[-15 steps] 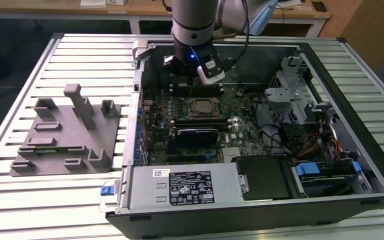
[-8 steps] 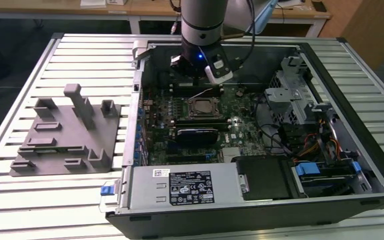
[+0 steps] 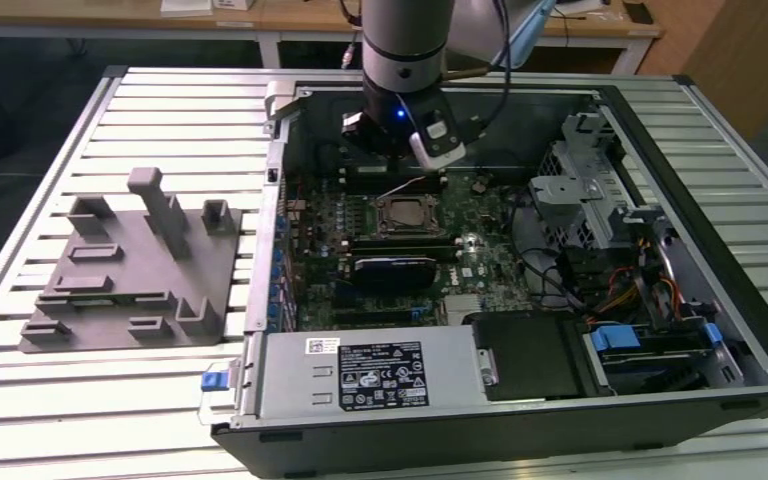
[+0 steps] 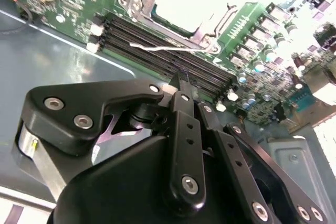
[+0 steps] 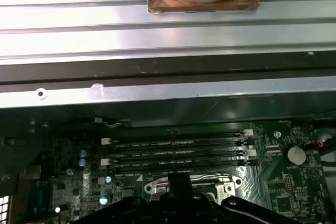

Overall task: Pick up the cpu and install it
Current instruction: 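Install the first cpu locking lever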

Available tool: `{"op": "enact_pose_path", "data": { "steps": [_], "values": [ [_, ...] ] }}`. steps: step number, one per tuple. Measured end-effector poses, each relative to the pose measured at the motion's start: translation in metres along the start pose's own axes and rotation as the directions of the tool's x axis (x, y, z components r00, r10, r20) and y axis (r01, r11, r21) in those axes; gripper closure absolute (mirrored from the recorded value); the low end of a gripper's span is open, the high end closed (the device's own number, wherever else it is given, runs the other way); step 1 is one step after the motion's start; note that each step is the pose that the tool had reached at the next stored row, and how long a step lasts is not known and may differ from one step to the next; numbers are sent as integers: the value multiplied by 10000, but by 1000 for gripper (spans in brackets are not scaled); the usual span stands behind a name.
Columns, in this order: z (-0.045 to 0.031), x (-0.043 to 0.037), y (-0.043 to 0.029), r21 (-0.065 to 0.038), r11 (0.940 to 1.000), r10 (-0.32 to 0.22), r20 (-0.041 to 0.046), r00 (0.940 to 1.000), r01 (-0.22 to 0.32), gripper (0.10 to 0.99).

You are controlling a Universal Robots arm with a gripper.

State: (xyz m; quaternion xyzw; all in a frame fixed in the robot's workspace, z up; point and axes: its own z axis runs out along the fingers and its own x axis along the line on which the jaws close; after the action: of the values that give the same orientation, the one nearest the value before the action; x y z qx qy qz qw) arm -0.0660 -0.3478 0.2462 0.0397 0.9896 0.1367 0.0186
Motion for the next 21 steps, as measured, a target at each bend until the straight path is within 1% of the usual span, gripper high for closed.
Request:
{"op": "enact_pose_path", "data": {
  "steps": [3, 5, 7, 9, 11, 15, 21],
  "values": [
    [15, 1, -4, 44, 9999, 153, 242, 9996, -154, 980],
    [26, 1, -8, 62, 9996, 264, 388, 9989, -267, 980],
    [40, 1, -11, 66, 9992, 397, 508, 9979, -401, 980],
    [62, 2, -18, 63, 9985, 534, 588, 9968, -538, 980],
    [91, 1, -27, 64, 9979, 646, 634, 9959, -652, 980],
    [150, -2, -44, 57, 9969, 776, 686, 9946, -781, 980],
    [215, -18, -60, 54, 9965, 831, 708, 9940, -837, 980]
  ]
}}
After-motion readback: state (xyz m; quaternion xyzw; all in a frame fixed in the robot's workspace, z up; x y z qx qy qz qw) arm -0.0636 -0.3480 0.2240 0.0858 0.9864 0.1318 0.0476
